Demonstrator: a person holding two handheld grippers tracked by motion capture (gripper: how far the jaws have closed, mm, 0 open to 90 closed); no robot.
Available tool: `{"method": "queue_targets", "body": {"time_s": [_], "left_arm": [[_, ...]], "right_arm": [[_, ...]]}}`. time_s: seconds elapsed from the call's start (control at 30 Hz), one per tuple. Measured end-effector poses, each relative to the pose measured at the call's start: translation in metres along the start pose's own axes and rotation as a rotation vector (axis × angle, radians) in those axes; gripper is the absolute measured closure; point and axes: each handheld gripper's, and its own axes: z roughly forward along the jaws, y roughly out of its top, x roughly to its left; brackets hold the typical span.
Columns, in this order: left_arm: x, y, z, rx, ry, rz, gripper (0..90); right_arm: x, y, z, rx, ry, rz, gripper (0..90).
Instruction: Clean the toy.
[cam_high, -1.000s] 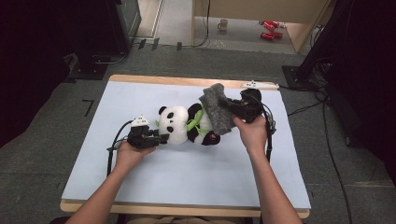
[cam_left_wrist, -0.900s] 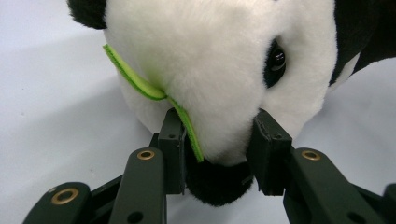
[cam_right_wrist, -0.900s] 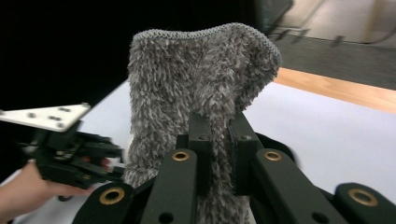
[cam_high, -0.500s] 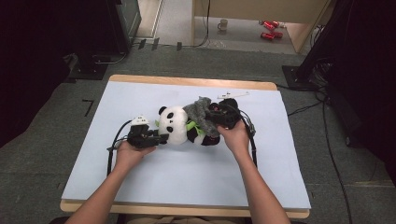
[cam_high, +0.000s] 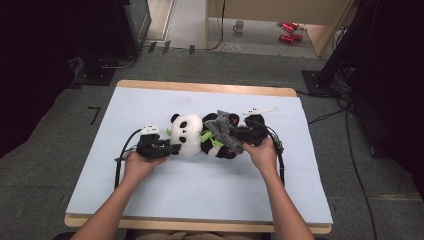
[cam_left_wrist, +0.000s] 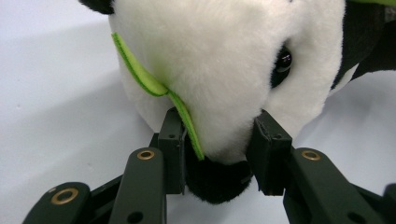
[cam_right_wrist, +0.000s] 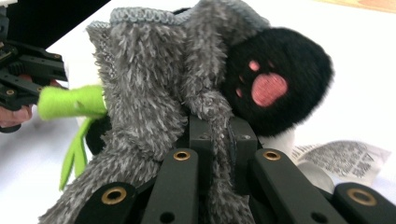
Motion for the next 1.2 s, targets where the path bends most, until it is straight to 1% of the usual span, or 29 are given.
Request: {"method": "queue_targets", "body": {"time_s": [0.1,0.2,0.3,0.4,0.43,0.5,0.53,0.57,0.6,0.67,0.7,0.73,0.77,0.8,0.83,0.87,1.0,1.07,1.2], "left_arm": [[0.001,0.0,0.0,0.001,-0.003,-0.003,61.9],[0.001,0.0,0.001,-0.005,-0.007,-0.011,61.9],[0.002,0.0,0.001,-0.005,-0.01,-0.013,61.9],[0.003,0.001,0.0,0.0,-0.015,-0.013,61.8],[0.004,0.002,0.0,0.005,-0.016,-0.013,61.8],[0.004,0.003,0.0,0.01,-0.018,-0.009,61.8],[0.004,0.003,0.0,0.011,-0.02,-0.01,61.9],[0.005,0.004,0.0,0.011,-0.02,-0.011,61.9],[0.005,0.004,0.0,0.011,-0.02,-0.013,61.8],[0.006,0.004,0.0,0.011,-0.017,-0.018,61.8],[0.007,0.004,0.0,0.013,-0.017,-0.027,61.8],[0.008,0.004,-0.001,0.016,-0.02,-0.035,61.8],[0.008,0.004,-0.001,0.015,-0.023,-0.035,61.8],[0.008,0.004,-0.001,0.017,-0.02,-0.027,61.8],[0.007,0.004,0.0,0.016,-0.016,-0.019,61.8],[0.007,0.004,0.0,0.016,-0.014,-0.016,61.8],[0.007,0.004,0.0,0.017,-0.019,-0.021,61.8],[0.007,0.005,0.0,0.019,-0.02,-0.022,61.8],[0.006,0.005,0.0,0.02,-0.015,-0.021,61.7]], "right_arm": [[-0.005,-0.005,-0.003,0.005,-0.005,0.005,84.3],[-0.009,-0.009,-0.004,0.006,-0.008,0.023,84.3],[-0.009,-0.01,-0.004,0.0,-0.013,0.012,84.3],[-0.011,-0.011,-0.005,0.01,-0.027,-0.009,84.3],[-0.012,-0.012,-0.006,0.011,-0.039,-0.01,84.3],[-0.014,-0.014,-0.006,0.012,-0.04,-0.008,84.3],[-0.014,-0.015,-0.006,0.017,-0.047,-0.014,84.3],[-0.015,-0.016,-0.007,0.028,-0.06,-0.029,84.3],[-0.016,-0.016,-0.008,0.043,-0.074,-0.031,84.4],[-0.021,-0.02,-0.009,0.064,-0.102,-0.014,84.6],[-0.024,-0.022,-0.009,0.088,-0.128,-0.001,84.7],[-0.027,-0.024,-0.008,0.129,-0.171,0.011,84.8],[-0.031,-0.026,-0.007,0.168,-0.197,0.014,84.7],[-0.034,-0.028,-0.007,0.175,-0.201,0.025,84.7],[-0.037,-0.029,-0.009,0.157,-0.194,0.047,84.7],[-0.039,-0.029,-0.012,0.145,-0.195,0.058,84.7],[-0.039,-0.025,-0.025,0.098,-0.201,0.052,84.6],[-0.037,-0.023,-0.033,0.065,-0.195,0.055,84.6],[-0.029,-0.017,-0.049,0.002,-0.181,0.045,84.6]]}}
